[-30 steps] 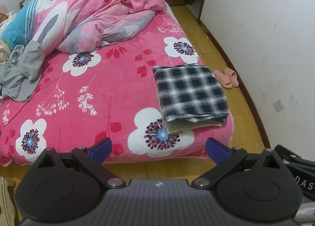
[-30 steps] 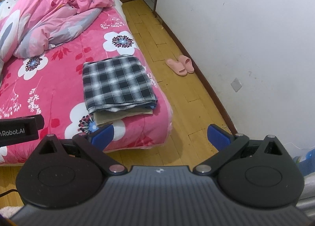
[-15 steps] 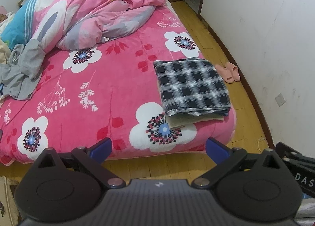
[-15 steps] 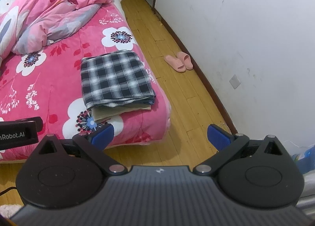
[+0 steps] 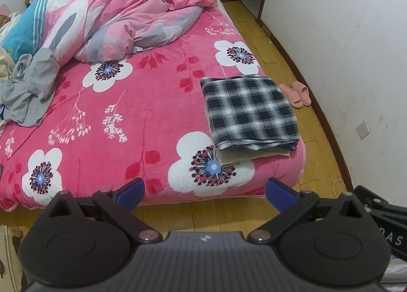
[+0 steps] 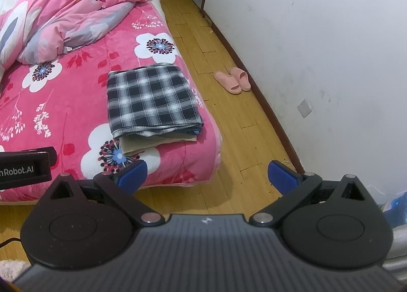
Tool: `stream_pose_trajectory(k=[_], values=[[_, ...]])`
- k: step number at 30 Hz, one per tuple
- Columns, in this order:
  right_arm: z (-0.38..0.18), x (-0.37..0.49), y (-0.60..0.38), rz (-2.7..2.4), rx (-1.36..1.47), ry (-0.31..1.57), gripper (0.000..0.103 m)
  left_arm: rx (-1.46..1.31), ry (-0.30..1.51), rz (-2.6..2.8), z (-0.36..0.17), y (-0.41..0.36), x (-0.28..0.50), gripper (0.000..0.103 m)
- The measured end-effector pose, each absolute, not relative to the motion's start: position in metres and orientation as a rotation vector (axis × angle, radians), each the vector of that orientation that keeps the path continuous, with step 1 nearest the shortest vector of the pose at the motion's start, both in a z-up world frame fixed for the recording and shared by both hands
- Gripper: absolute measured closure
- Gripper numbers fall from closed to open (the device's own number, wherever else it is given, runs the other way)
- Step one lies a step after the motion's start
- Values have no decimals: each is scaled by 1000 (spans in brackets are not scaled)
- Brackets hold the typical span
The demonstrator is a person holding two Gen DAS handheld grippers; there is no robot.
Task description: Fold clothes
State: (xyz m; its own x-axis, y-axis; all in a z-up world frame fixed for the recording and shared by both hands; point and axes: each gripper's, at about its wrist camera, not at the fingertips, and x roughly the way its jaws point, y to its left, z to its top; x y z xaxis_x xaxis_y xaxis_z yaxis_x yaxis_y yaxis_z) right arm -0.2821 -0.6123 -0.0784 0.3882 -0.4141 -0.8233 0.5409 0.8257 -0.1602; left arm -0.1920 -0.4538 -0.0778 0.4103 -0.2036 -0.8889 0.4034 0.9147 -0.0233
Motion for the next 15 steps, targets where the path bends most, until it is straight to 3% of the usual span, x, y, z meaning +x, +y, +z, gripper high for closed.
stream_pose_trajectory(k=[15], values=[[-78, -276, -611, -602, 139, 1010, 2, 207, 1094, -374, -80, -457, -190, 1]])
